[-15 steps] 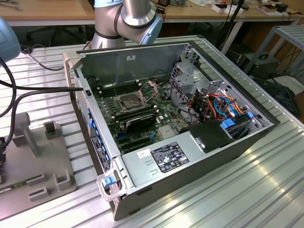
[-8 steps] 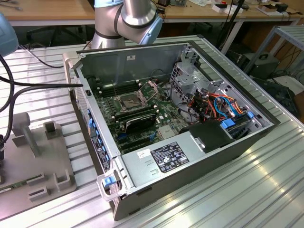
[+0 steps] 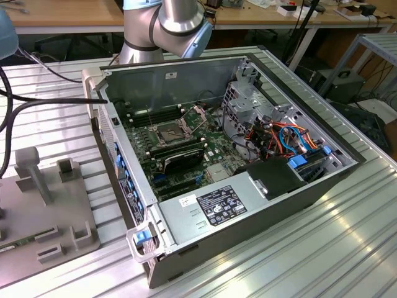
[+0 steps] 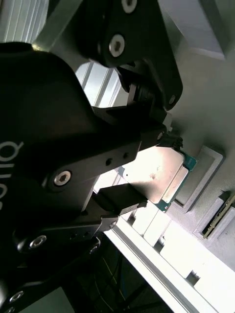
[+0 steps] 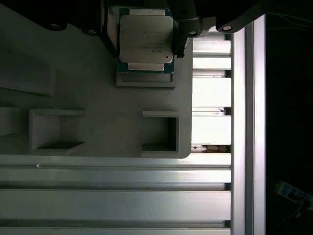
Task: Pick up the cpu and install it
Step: 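Pick up the cpu and move it towards the insertion slot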
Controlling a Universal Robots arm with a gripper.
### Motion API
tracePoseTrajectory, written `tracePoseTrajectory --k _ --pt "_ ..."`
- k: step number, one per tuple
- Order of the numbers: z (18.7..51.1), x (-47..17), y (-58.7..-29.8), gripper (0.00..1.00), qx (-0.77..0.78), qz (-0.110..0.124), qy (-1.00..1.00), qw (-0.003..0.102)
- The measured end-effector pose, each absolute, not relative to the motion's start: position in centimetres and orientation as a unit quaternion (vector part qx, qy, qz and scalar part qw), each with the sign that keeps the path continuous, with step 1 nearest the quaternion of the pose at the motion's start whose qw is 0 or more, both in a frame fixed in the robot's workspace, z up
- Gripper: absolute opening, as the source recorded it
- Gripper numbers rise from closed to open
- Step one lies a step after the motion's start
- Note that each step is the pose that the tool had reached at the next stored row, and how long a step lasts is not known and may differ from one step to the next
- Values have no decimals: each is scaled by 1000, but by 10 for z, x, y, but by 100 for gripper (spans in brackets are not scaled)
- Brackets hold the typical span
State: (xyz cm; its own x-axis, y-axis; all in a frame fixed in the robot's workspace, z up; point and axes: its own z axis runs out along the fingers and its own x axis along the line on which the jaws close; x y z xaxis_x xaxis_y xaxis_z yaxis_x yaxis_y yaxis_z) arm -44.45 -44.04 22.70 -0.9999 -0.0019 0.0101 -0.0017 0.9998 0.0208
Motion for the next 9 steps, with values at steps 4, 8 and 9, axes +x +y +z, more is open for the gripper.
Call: tracePoseTrajectory --k 4,8,9 --pt "234 -444 -440 55 1 -10 -1000 5" --pt "239 -444 -440 55 1 -10 -1000 5" --pt "240 -444 -440 55 1 -10 -1000 5"
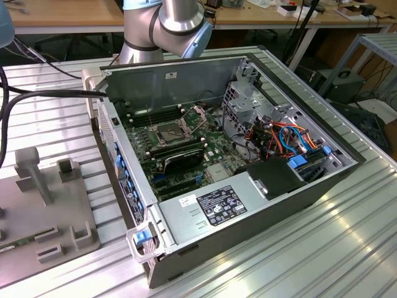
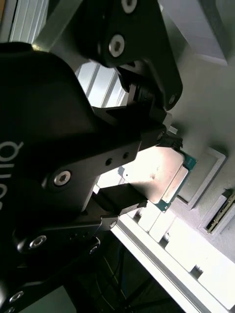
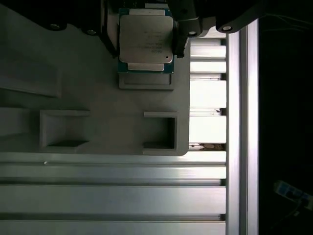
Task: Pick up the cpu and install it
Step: 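Pick up the cpu and move it towards the insertion slot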
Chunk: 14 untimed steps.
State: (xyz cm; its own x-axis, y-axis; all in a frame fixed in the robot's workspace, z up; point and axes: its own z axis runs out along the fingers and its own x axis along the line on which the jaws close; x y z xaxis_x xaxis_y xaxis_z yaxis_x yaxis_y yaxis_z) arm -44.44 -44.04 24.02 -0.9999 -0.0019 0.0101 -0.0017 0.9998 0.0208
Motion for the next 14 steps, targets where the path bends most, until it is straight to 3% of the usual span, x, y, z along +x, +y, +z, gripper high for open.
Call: tracePoseTrajectory --k 14 --pt "261 -444 -440 55 1 -10 -1000 5"
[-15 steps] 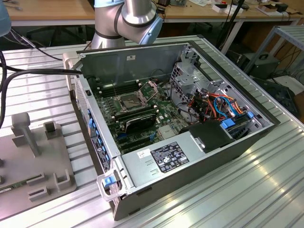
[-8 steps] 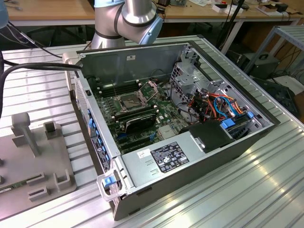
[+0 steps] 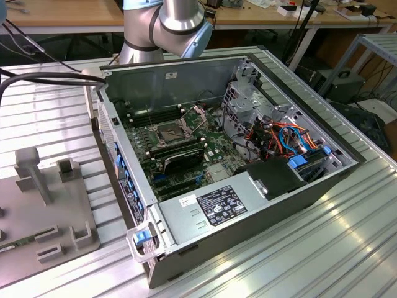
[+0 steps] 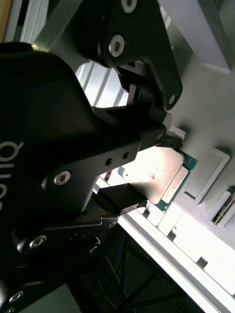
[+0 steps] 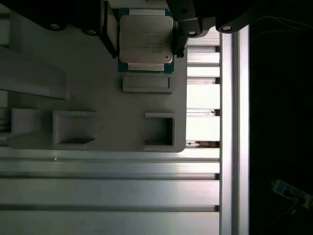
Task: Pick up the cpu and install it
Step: 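Pick up the cpu and move it towards the insertion slot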
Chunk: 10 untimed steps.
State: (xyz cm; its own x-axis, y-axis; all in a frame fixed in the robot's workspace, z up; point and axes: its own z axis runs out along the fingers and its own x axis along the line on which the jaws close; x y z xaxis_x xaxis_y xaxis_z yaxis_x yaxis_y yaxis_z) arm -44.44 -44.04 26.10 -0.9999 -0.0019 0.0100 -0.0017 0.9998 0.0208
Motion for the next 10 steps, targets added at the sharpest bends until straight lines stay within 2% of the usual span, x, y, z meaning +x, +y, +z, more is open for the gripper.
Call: tracePoseTrajectory --k 10 --pt "267 -444 -440 55 1 -10 -1000 5"
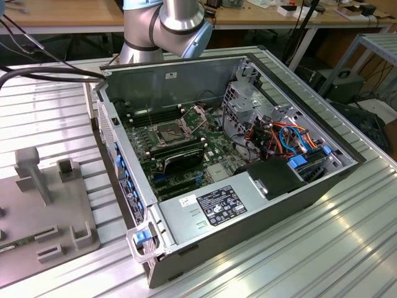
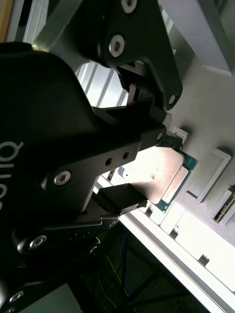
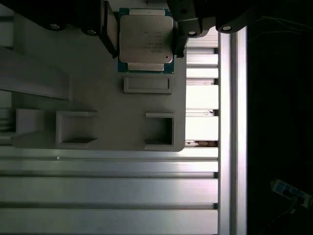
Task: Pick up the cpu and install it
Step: 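Pick up the cpu and move it towards the insertion slot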
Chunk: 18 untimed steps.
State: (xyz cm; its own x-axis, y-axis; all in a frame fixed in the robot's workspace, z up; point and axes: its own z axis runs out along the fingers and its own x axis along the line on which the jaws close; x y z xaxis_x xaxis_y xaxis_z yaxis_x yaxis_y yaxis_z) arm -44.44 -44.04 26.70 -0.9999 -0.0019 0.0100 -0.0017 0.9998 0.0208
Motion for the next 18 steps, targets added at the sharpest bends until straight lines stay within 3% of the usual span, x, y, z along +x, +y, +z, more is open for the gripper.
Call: tracePoseTrajectory --k 18 --pt "275 -444 -440 55 1 -10 -1000 5"
